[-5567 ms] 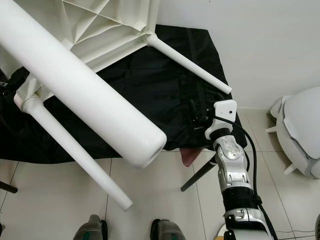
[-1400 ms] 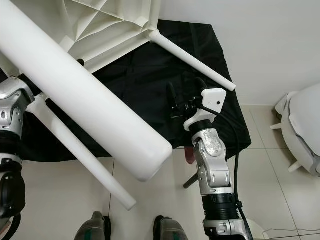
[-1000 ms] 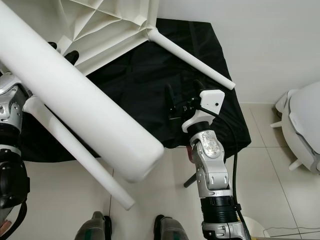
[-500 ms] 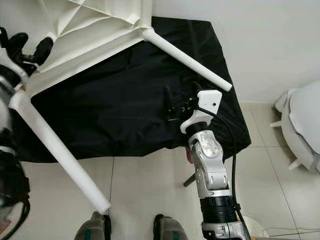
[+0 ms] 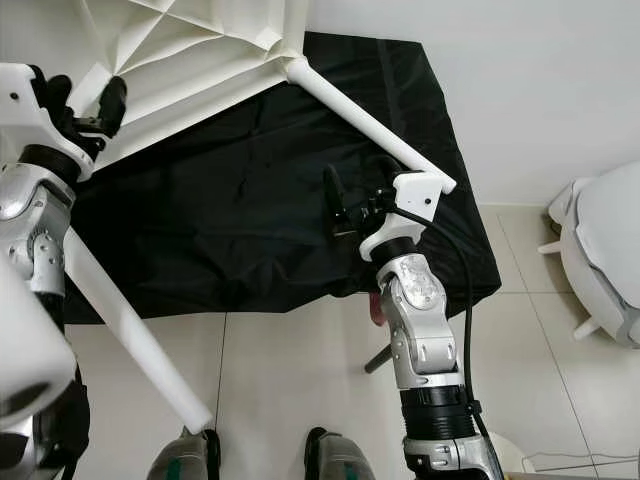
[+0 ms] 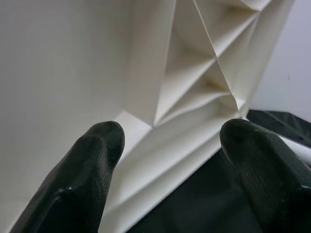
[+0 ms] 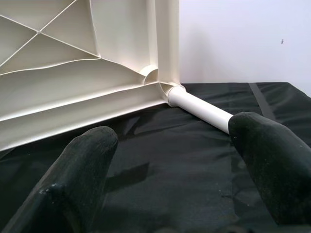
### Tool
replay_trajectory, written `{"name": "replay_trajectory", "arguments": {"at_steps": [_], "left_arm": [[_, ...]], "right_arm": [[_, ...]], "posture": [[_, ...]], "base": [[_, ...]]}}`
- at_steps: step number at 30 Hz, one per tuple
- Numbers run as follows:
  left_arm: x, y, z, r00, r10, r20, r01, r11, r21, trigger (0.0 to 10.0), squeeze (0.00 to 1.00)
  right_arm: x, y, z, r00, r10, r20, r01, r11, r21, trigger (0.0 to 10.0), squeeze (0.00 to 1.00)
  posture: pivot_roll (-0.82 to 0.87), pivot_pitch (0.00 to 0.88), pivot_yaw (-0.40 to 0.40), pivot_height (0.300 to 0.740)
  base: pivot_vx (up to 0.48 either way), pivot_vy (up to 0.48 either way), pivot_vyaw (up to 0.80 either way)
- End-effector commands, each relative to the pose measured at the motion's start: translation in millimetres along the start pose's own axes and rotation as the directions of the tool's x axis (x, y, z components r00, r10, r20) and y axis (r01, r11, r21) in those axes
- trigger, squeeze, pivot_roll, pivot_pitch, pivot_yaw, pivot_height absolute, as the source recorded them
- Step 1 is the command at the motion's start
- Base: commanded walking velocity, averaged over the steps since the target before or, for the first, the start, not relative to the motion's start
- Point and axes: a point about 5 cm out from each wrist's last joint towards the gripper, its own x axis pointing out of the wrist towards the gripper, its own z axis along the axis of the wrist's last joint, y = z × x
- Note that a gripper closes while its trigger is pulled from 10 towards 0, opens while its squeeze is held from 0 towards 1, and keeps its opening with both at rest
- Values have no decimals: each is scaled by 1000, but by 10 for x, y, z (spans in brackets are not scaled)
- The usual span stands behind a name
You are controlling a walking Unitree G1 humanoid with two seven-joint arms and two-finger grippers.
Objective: Building children table
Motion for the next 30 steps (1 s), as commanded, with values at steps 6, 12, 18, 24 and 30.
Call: {"name": "replay_trajectory", "arguments": {"at_steps": [6, 12, 18, 24, 30], "left_arm": [[-181, -368, -10, 942, -332, -47, 332, 943, -17, 10000, 0], [-268, -414, -45, 942, -331, -64, 330, 944, -25, 10000, 0], [-418, -366, -103, 969, -228, -99, 226, 974, -28, 10000, 0], [-478, -264, 36, 981, -180, -76, 179, 983, -29, 10000, 0], [-569, -122, 179, 987, -145, -65, 146, 989, 22, 10000, 0]], "right_arm": [[24, -84, -97, 998, -47, -51, 46, 999, -27, 10000, 0], [29, -126, -120, 995, -72, -62, 70, 997, -39, 10000, 0], [81, -196, -144, 995, -76, -63, 72, 995, -68, 10000, 0], [129, -203, -162, 996, -56, -64, 51, 996, -78, 10000, 0], [179, -203, -184, 997, -35, -71, 28, 995, -91, 10000, 0]], "posture": [[78, 144, -48, 740], [79, 143, -48, 740], [102, 135, -62, 740], [115, 128, -70, 740], [130, 119, -81, 740]], "base": [[0, 0, 0], [0, 0, 0], [0, 0, 0], [0, 0, 0], [0, 0, 0]]}}
